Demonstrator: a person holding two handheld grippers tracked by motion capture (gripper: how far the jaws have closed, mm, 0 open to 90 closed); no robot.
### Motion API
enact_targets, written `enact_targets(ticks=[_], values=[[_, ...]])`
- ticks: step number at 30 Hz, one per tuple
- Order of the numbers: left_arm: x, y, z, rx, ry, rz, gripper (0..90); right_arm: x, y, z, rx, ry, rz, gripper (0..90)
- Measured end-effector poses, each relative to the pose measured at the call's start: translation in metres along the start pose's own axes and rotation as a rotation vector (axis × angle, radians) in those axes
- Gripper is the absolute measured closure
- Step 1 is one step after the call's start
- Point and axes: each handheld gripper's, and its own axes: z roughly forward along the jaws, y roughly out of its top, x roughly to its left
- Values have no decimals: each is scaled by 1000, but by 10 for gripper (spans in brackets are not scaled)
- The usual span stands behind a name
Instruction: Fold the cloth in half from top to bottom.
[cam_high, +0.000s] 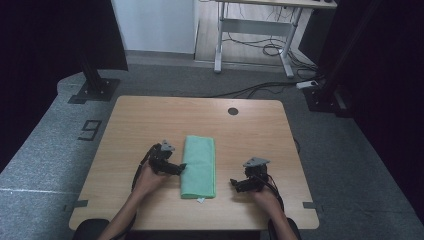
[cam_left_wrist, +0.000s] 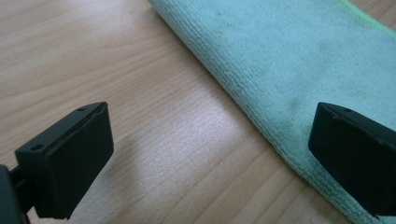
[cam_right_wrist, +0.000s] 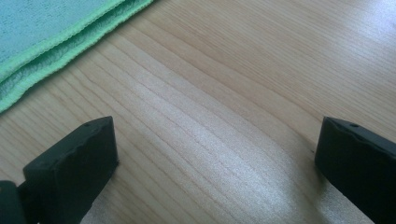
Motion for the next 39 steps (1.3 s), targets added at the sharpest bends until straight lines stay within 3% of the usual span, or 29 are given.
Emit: enact_targets(ticks=[5,15,18,22,33,36,39], values=[[-5,-4,7,22,13,22,0,0,0,0,0,1,1,0],[-5,-6,7,29,20,-1,0,0,1,0,0,7,-2,0],[-6,-6,7,29,26,-9,0,-1,3,-1,5,15,-7,57],[-7,-6,6,29,31,-14,0,-1,9,0,16,45,5,90],[-10,-8,5,20,41,-24,26,-3,28,3,26,75,-13,93],[-11,-8,4,19,42,-25,31,-5,34,6,25,87,13,100],[-11,-9,4,18,41,-27,32,-6,42,11,22,87,7,115]])
